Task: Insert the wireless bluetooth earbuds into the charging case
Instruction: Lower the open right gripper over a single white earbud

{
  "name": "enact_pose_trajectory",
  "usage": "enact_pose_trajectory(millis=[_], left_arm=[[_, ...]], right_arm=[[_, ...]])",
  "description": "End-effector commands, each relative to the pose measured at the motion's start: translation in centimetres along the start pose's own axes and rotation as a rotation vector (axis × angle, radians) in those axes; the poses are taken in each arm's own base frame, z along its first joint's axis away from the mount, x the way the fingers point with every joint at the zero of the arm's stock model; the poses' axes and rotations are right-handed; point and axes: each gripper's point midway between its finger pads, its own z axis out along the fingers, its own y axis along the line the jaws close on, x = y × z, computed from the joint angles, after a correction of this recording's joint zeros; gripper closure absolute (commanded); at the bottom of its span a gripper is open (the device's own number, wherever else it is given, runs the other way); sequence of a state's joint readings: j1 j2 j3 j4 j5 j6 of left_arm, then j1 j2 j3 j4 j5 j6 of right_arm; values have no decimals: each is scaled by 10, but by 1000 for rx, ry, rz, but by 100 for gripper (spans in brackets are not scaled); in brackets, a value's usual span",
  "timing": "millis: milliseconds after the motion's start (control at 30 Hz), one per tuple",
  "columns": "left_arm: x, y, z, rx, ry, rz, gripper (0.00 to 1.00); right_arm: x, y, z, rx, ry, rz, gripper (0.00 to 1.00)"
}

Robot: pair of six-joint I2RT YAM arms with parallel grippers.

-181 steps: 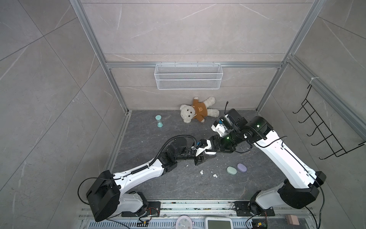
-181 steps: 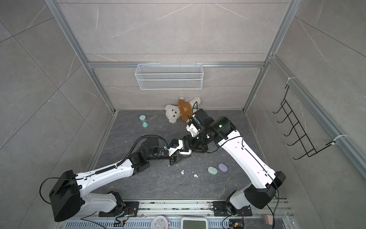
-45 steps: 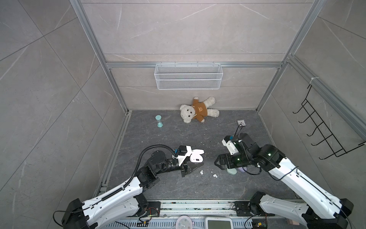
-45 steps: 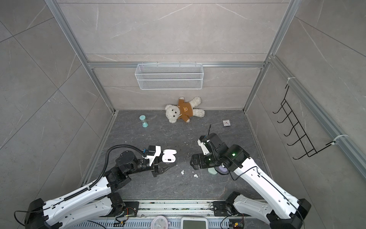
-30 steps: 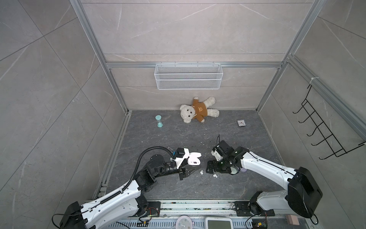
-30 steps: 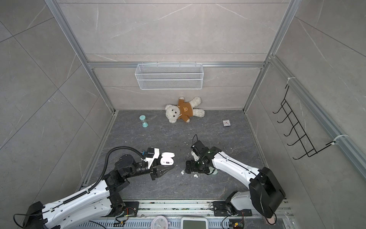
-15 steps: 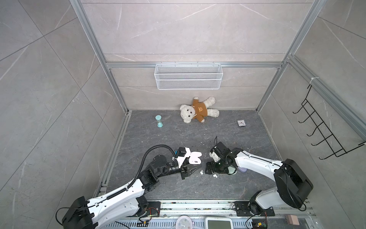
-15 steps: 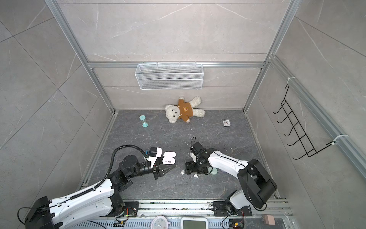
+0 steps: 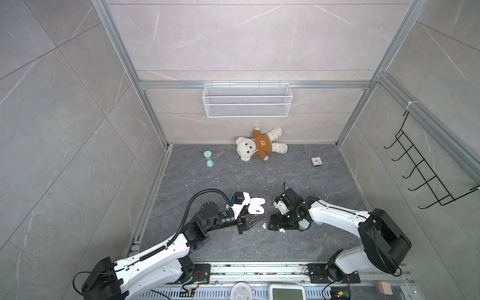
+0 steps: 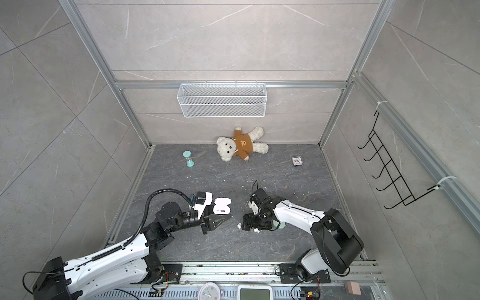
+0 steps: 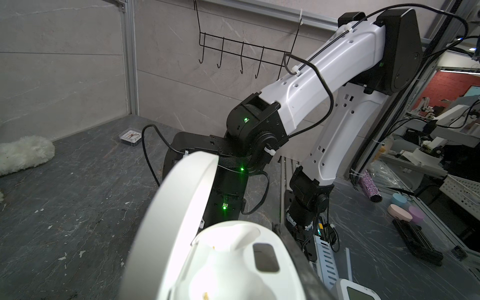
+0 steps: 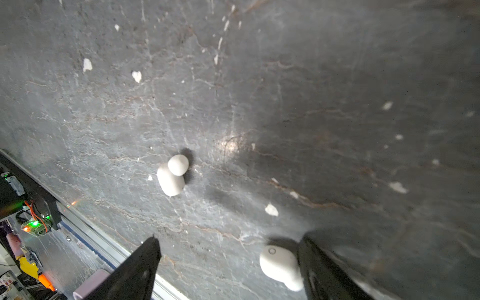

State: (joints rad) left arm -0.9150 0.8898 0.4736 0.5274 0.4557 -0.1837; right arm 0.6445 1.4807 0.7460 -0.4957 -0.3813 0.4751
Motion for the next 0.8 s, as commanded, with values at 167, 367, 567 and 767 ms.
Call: enact_pose_trajectory(millis=[167, 367, 567, 767], left_arm=[[-28, -10, 1, 41, -64, 53, 84], [-28, -10, 1, 41, -64, 53, 84], [-28, -10, 1, 41, -64, 52, 84], [-28, -10, 0, 39, -60, 50, 84]], right_arm=[[18, 1, -8, -15, 43, 11, 15], [23, 6, -13, -43, 49, 20, 15], [28, 11, -10, -58, 71, 16, 16], [29, 16, -13, -58, 65, 4, 16]])
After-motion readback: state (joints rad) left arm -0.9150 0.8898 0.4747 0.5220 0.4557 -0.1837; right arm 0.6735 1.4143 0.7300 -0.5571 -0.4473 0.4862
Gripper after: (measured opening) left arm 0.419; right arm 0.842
